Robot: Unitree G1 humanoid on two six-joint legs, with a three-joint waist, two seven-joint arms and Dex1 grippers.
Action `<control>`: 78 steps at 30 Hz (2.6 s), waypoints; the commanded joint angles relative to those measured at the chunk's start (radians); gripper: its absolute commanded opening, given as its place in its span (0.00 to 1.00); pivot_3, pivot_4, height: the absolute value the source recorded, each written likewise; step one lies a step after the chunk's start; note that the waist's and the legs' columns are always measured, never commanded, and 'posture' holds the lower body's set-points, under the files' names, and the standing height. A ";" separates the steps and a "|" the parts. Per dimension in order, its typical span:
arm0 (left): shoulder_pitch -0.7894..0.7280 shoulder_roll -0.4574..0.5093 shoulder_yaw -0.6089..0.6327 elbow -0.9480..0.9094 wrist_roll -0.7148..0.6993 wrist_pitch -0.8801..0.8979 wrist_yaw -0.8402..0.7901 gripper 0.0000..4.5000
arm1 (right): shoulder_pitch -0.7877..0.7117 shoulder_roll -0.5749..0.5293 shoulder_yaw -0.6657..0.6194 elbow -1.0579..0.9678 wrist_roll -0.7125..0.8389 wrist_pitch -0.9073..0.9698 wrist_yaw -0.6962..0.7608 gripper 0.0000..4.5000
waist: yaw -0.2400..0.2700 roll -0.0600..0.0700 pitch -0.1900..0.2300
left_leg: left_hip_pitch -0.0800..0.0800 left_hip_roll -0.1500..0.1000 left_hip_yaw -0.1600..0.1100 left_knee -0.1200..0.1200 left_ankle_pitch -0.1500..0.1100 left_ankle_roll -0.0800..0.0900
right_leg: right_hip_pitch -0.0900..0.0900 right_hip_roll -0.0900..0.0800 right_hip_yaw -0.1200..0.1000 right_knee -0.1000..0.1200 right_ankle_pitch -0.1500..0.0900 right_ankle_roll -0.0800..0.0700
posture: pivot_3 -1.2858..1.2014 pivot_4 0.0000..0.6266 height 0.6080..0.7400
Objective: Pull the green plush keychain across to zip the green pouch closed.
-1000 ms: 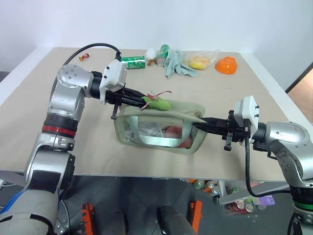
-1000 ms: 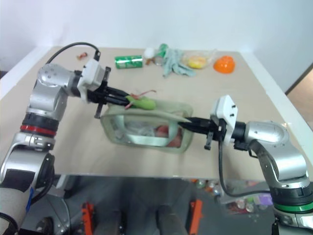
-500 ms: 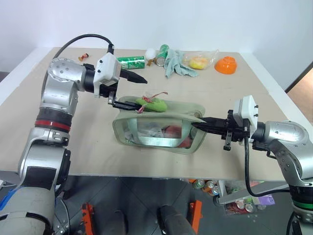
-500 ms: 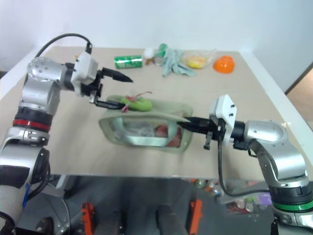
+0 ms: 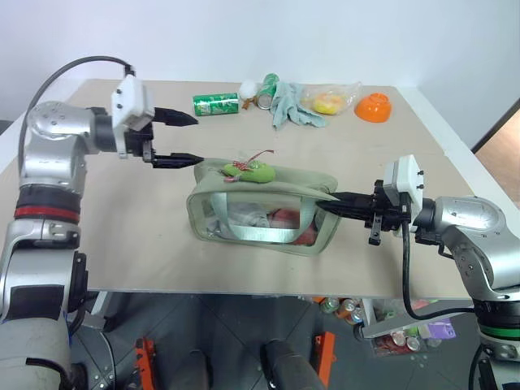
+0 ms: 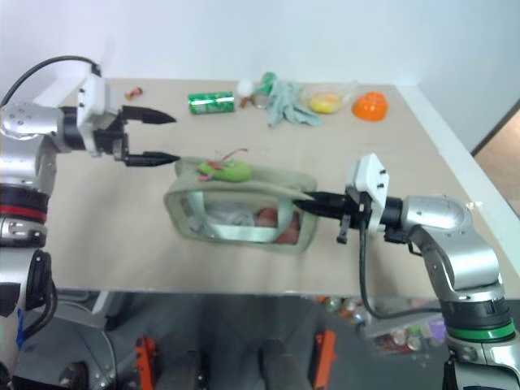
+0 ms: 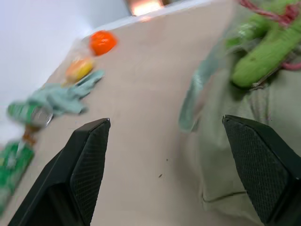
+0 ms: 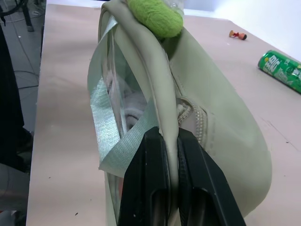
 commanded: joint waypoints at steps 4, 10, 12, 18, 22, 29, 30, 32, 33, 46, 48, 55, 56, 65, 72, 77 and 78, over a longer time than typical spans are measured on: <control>0.323 0.041 0.206 -0.423 -0.205 0.325 0.194 0.88 | -0.023 0.029 0.004 0.015 -0.005 -0.015 -0.008 0.00 | -0.004 0.000 0.000 | 0.000 0.002 0.000 0.000 0.000 0.000 | -0.002 0.001 0.000 0.002 0.000 -0.001 | 0.52 0.24 1.00; 0.667 -0.039 0.390 -0.868 -0.454 0.602 0.475 0.88 | -0.028 0.037 0.007 0.040 -0.018 -0.026 -0.001 0.00 | -0.002 0.000 0.000 | 0.001 0.002 0.000 0.000 0.000 0.000 | -0.001 0.001 -0.001 0.003 0.000 -0.003 | 0.52 0.24 1.00; 0.733 -0.061 0.406 -0.961 -0.517 0.653 0.536 0.88 | -0.032 0.039 0.010 0.048 -0.021 -0.027 0.004 0.00 | -0.001 0.000 0.000 | 0.002 0.002 0.000 0.000 0.001 0.000 | 0.000 0.000 -0.001 0.002 0.000 -0.003 | 0.52 0.24 1.00; 0.781 -0.086 0.347 -1.051 -0.568 0.673 0.630 0.88 | -0.046 0.043 0.021 0.067 -0.030 -0.034 0.013 0.00 | 0.003 -0.001 0.000 | 0.005 0.001 0.000 0.000 0.004 -0.001 | 0.003 0.000 -0.001 0.002 0.001 -0.005 | 0.52 0.24 1.00; 0.744 -0.105 0.266 -1.006 -0.507 0.622 0.647 0.88 | -0.051 0.047 0.024 0.070 -0.038 -0.040 0.016 0.00 | 0.003 -0.001 0.000 | 0.011 0.001 0.000 0.000 0.004 -0.001 | 0.009 0.001 -0.001 0.002 -0.002 -0.010 | 0.52 0.24 1.00; 0.699 -0.139 0.187 -0.902 -0.430 0.537 0.636 0.83 | -0.038 0.046 0.015 0.052 -0.044 -0.039 0.004 0.00 | -0.002 -0.001 0.000 | 0.012 0.000 0.001 -0.002 0.004 -0.001 | 0.009 0.001 0.000 0.002 -0.002 -0.010 | 0.52 0.24 1.00; 0.699 -0.136 0.173 -0.898 -0.426 0.534 0.623 0.76 | -0.031 0.044 0.010 0.046 -0.042 -0.037 0.000 0.00 | -0.002 -0.001 0.000 | 0.012 0.000 0.000 -0.002 0.004 -0.002 | 0.009 0.001 0.000 0.002 -0.002 -0.010 | 0.52 0.24 1.00; 0.699 -0.132 0.157 -0.893 -0.406 0.513 0.608 0.62 | -0.020 0.039 0.001 0.036 -0.039 -0.035 -0.003 0.00 | -0.002 -0.001 0.000 | 0.011 0.000 0.000 -0.003 0.004 -0.002 | 0.009 0.001 0.000 0.001 -0.002 -0.009 | 0.52 0.24 1.00; 0.696 -0.135 0.156 -0.891 -0.409 0.509 0.604 0.55 | -0.013 0.036 -0.004 0.032 -0.037 -0.035 -0.005 0.00 | -0.002 -0.001 0.000 | 0.011 0.000 0.000 -0.003 0.004 -0.002 | 0.009 0.001 0.000 0.001 -0.002 -0.008 | 0.52 0.24 1.00; 0.682 -0.137 0.130 -0.888 -0.383 0.491 0.603 0.00 | 0.026 -0.008 -0.039 -0.011 0.055 0.112 -0.012 0.24 | 0.001 -0.001 0.000 | 0.011 0.000 0.000 -0.003 0.004 -0.002 | 0.009 0.000 0.000 0.001 -0.004 -0.010 | 0.52 0.24 1.00; 0.681 -0.139 0.125 -0.889 -0.375 0.490 0.607 0.00 | 0.030 -0.021 -0.041 -0.022 0.058 0.128 -0.010 0.39 | 0.001 -0.001 0.000 | 0.011 0.000 0.000 -0.003 0.004 -0.002 | 0.009 0.000 0.000 0.000 -0.004 -0.010 | 0.52 0.24 1.00; 0.683 -0.150 0.107 -0.896 -0.358 0.489 0.627 0.00 | 0.079 -0.105 -0.201 -0.034 0.093 0.146 -0.013 0.68 | 0.007 -0.001 0.001 | 0.009 -0.001 0.000 -0.003 0.004 -0.002 | 0.008 -0.002 0.000 0.000 -0.004 -0.009 | 0.52 0.24 1.00; 0.684 -0.151 0.106 -0.899 -0.358 0.489 0.631 0.00 | 0.075 -0.131 -0.226 -0.031 0.108 0.165 -0.010 0.68 | 0.007 -0.001 0.001 | 0.009 -0.002 0.000 -0.003 0.004 -0.002 | 0.008 -0.002 0.000 -0.001 -0.005 -0.009 | 0.52 0.24 1.00; 0.713 -0.163 0.107 -0.925 -0.369 0.494 0.659 0.00 | -0.274 -0.024 -0.049 -0.166 0.173 0.282 -0.183 0.68 | -0.006 -0.002 0.001 | 0.012 -0.001 0.001 -0.004 0.004 -0.002 | 0.009 -0.002 0.001 -0.001 -0.004 -0.009 | 0.52 0.24 1.00; 0.718 -0.177 0.094 -0.942 -0.371 0.495 0.677 0.00 | -0.344 0.113 0.150 -0.151 0.029 0.204 -0.215 0.68 | 0.009 -0.002 0.001 | 0.002 -0.003 0.001 -0.004 0.004 -0.002 | 0.001 -0.005 0.000 -0.001 -0.003 -0.003 | 0.52 0.24 1.00; 0.728 -0.181 0.097 -0.950 -0.370 0.495 0.682 0.00 | -0.375 0.140 0.163 -0.082 -0.015 0.157 -0.192 0.68 | 0.012 -0.002 0.001 | -0.004 -0.005 0.001 -0.004 0.003 -0.004 | -0.003 -0.008 -0.001 -0.003 -0.004 0.000 | 0.52 0.24 1.00; 0.729 -0.183 0.097 -0.950 -0.368 0.495 0.685 0.00 | -0.380 0.145 0.166 -0.070 -0.021 0.150 -0.186 0.68 | 0.011 -0.002 0.001 | -0.004 -0.005 0.001 -0.004 0.002 -0.004 | -0.003 -0.008 -0.001 -0.003 -0.004 0.000 | 0.52 0.24 1.00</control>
